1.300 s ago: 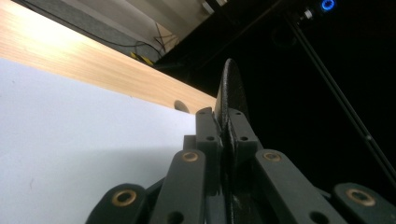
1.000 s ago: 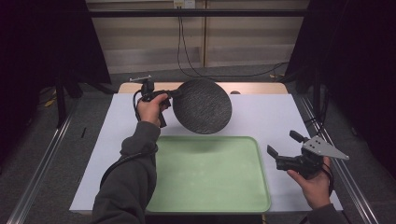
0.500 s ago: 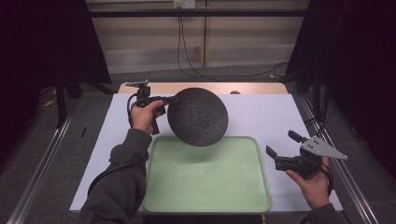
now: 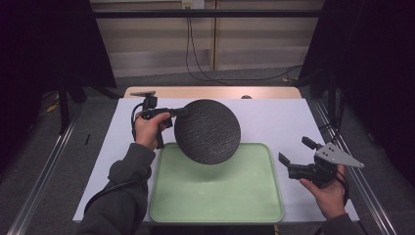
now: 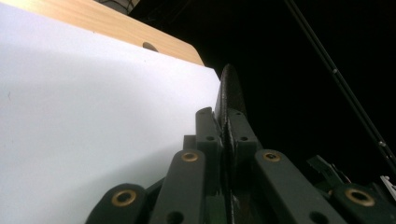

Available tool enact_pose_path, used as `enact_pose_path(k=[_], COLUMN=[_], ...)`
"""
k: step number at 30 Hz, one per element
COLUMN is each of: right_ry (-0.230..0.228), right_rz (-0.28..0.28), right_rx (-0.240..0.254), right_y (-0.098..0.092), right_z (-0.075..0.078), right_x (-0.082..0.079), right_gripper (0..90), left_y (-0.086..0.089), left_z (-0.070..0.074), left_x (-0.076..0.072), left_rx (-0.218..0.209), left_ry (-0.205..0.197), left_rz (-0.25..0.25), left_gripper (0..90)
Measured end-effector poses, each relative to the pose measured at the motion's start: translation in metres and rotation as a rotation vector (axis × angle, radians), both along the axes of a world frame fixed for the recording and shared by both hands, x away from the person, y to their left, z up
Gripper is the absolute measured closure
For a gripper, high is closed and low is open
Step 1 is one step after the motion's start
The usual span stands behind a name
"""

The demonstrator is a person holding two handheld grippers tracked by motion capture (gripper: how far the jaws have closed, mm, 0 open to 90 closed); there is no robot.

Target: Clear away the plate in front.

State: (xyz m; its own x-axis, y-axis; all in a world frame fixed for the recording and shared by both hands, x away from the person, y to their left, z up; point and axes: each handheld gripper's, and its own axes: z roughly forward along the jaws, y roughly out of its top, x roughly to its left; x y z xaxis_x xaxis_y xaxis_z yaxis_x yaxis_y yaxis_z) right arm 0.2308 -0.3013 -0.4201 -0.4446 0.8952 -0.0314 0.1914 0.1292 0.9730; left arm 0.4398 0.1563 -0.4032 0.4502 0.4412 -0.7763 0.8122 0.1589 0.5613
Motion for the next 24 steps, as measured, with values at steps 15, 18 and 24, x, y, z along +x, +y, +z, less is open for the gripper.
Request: enact_pose_path(k=[15,18,24], right_ry=[-0.002,0.001,-0.001], right_rz=[-0.003,-0.001,-0.003], right_rx=[-0.007,-0.006,-0.01], right_y=[0.001,0.001,0.002], right_z=[0.0,0.0,0.0], right_x=[0.0,0.0,0.0], right_gripper=[2.2,2.2,2.2], left_y=[-0.002,-0.003,-0.007], left_z=[0.0,0.0,-0.003], left_x=[-0.022,-0.027,-0.035], left_rx=[0.02,0.024,0.03], left_ry=[-0.005,0.0,-0.009], left_rz=[-0.068,-0.078,-0.114], left_gripper=[85.6,85.6,85.5])
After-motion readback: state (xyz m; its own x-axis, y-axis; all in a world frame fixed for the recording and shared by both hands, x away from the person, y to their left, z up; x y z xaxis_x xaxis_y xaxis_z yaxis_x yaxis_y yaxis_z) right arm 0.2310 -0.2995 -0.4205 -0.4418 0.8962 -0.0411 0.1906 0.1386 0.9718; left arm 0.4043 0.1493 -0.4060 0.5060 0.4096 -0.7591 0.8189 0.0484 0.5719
